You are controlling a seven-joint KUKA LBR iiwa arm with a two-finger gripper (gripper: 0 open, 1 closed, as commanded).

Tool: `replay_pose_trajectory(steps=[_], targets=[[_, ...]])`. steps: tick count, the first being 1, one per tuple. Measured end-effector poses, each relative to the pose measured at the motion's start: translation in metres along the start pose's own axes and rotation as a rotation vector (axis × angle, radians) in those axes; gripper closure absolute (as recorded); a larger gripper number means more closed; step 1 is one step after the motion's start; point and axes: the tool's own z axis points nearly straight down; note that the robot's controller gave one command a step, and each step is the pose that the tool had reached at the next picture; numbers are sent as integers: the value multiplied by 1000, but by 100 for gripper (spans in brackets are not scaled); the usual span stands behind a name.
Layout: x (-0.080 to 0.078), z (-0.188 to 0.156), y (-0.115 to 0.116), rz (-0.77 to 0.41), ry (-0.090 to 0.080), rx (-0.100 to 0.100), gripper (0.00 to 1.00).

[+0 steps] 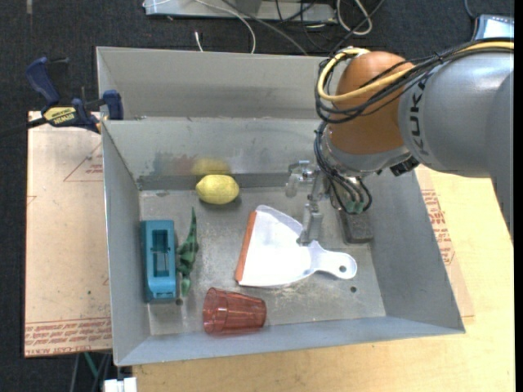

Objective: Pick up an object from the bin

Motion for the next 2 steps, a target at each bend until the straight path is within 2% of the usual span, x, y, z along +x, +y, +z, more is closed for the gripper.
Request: replay_pose_trajectory(steps=[1, 2], targets=[[-2, -5, 0, 0, -8, 0, 0], [62, 69, -70, -96, -5, 1, 0]])
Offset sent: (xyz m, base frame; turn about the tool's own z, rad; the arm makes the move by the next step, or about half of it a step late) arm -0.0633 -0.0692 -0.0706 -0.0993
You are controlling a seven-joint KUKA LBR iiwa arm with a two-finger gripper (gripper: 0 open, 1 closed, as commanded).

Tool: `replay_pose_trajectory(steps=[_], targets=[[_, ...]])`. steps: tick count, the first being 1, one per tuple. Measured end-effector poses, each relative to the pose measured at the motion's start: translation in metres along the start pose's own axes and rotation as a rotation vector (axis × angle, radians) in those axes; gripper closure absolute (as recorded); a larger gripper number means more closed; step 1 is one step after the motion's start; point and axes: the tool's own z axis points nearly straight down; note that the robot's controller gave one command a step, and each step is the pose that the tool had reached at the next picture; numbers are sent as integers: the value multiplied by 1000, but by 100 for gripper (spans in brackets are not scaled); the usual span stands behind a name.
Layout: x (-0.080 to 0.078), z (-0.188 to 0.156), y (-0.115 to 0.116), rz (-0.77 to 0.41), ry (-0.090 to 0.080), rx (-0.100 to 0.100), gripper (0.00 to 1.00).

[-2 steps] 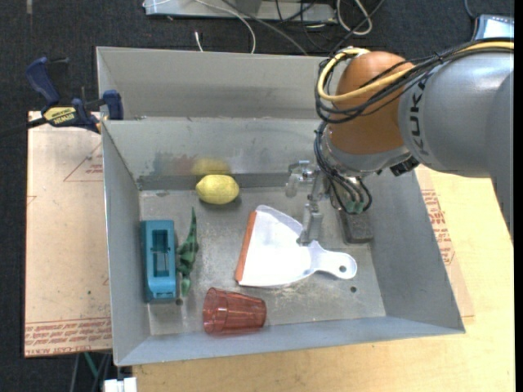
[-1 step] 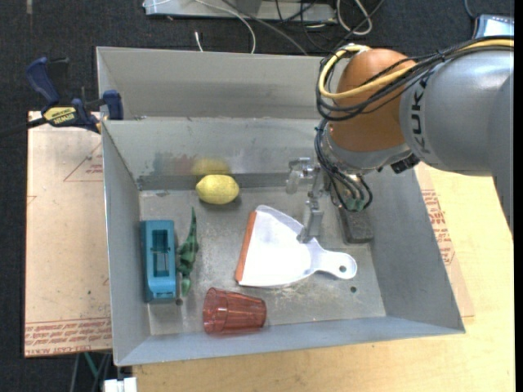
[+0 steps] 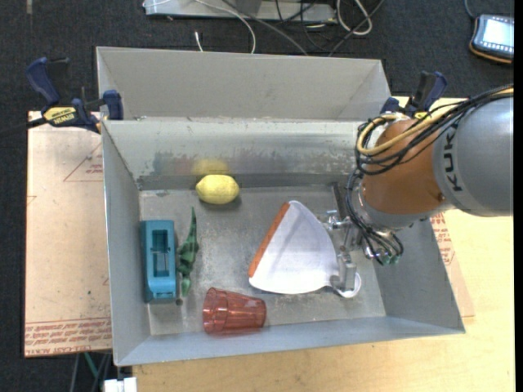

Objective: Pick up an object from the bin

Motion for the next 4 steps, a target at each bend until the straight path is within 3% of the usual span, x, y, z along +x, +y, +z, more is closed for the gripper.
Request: replay_pose_trajectory(steps=[1, 2, 3, 4], targets=[[7, -68, 3, -175, -19, 0, 0], [27, -28, 21, 26, -2, -3, 0], [50, 2, 14, -231, -16, -1, 0], [33, 2, 14, -140, -6, -3, 100]])
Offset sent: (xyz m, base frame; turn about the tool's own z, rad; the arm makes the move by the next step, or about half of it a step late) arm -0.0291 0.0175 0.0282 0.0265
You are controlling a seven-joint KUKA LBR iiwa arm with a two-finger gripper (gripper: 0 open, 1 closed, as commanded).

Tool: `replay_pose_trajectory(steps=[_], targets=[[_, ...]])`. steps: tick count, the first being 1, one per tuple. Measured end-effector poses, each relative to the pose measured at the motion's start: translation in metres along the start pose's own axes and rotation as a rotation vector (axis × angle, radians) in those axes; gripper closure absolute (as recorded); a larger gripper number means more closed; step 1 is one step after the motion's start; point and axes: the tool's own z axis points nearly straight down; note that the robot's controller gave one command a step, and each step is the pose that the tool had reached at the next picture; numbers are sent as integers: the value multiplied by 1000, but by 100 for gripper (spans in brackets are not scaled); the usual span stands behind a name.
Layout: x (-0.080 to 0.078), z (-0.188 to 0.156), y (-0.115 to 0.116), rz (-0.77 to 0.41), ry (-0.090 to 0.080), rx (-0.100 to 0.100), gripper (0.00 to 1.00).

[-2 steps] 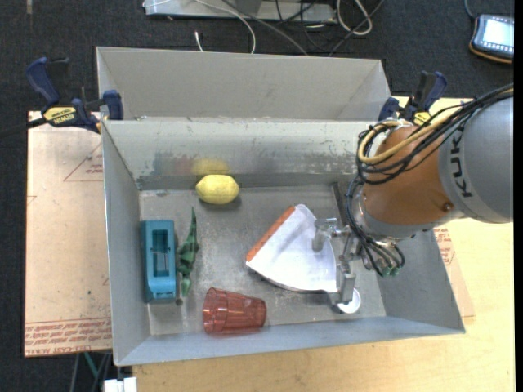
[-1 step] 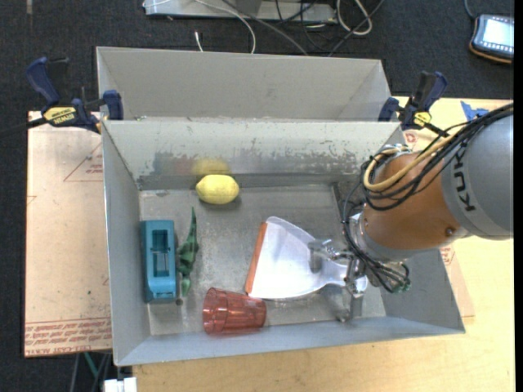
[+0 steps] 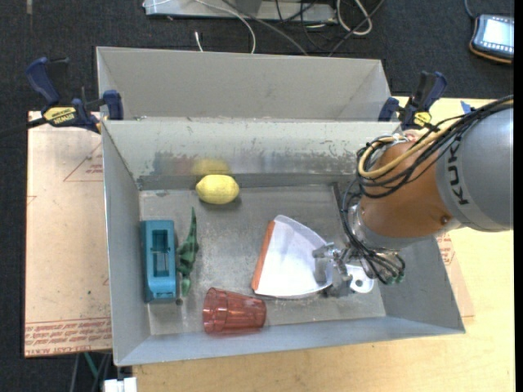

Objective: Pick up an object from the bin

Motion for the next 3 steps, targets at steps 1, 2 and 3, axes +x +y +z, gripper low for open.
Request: replay_pose_trajectory(steps=[1, 2, 3], targets=[[0, 0, 0, 0, 0, 0, 100], [1, -10, 1, -1, 4, -2, 100], [0, -29, 1, 0, 0, -1, 100]])
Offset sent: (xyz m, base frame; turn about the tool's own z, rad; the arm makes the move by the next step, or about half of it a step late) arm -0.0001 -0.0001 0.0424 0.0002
